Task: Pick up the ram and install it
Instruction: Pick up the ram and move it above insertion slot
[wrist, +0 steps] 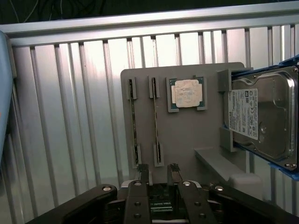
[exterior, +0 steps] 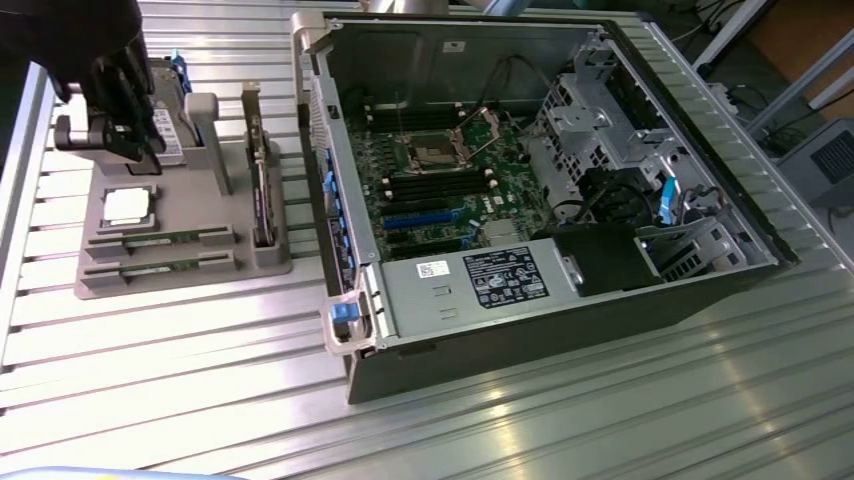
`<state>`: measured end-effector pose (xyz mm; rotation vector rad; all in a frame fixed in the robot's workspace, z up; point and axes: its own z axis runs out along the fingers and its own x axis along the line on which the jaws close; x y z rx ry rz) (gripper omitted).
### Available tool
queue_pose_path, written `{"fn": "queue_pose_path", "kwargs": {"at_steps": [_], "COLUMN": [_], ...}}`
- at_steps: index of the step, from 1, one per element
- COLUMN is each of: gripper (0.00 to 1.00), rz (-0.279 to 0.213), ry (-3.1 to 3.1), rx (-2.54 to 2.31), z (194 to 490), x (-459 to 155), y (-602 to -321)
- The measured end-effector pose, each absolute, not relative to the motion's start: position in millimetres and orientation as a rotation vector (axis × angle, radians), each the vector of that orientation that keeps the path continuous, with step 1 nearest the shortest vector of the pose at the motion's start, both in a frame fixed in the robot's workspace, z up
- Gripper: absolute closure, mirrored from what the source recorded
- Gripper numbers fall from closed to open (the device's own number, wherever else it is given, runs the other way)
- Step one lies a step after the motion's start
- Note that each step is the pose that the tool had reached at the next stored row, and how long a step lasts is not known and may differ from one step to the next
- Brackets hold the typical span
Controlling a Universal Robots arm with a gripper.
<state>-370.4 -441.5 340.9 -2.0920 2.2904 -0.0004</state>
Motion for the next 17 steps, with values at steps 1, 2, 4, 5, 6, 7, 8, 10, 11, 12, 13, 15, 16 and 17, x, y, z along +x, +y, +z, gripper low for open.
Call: {"fn": "queue_pose_path", "kwargs": {"at_steps": [1,2,4,5,6,7,8,10,11,12,13,15,16,17], "gripper": [0.7,0.7,0.7,0.7,0.7,0.7,0.7,0.7,0.7,0.7,0.7,0.7,0.7,0.7], "rz": [0.0,0.0,0.0,0.0,0.0,0.0,0.0,0.0,0.0,0.0,0.0,0.0,0.0,0.0], "ry": [2.29,2.29,2.29,2.29,2.29,2.29,2.29,2.29,2.29,2.29,2.29,2.29,2.29,2.29], "rx": [-2.092,-2.092,-2.092,-2.092,-2.092,-2.092,-2.092,-2.092,-2.092,-2.092,-2.092,-2.092,-2.092,-2.092], "z": [340.2,339.6,338.6,338.3,338.0,337.4,337.1,336.2,335.8,335.3,335.0,334.2,333.9,333.2], "x": [-370.7,-371.1,-371.8,-372.1,-372.3,-372.8,-373.0,-373.6,-373.9,-374.3,-374.9,-377.7,-379.4,-381.2], "y": [-441.6,-441.6,-441.6,-441.6,-441.6,-441.7,-441.7,-441.7,-441.7,-441.8,-441.7,-441.8,-441.8,-441.9]}}
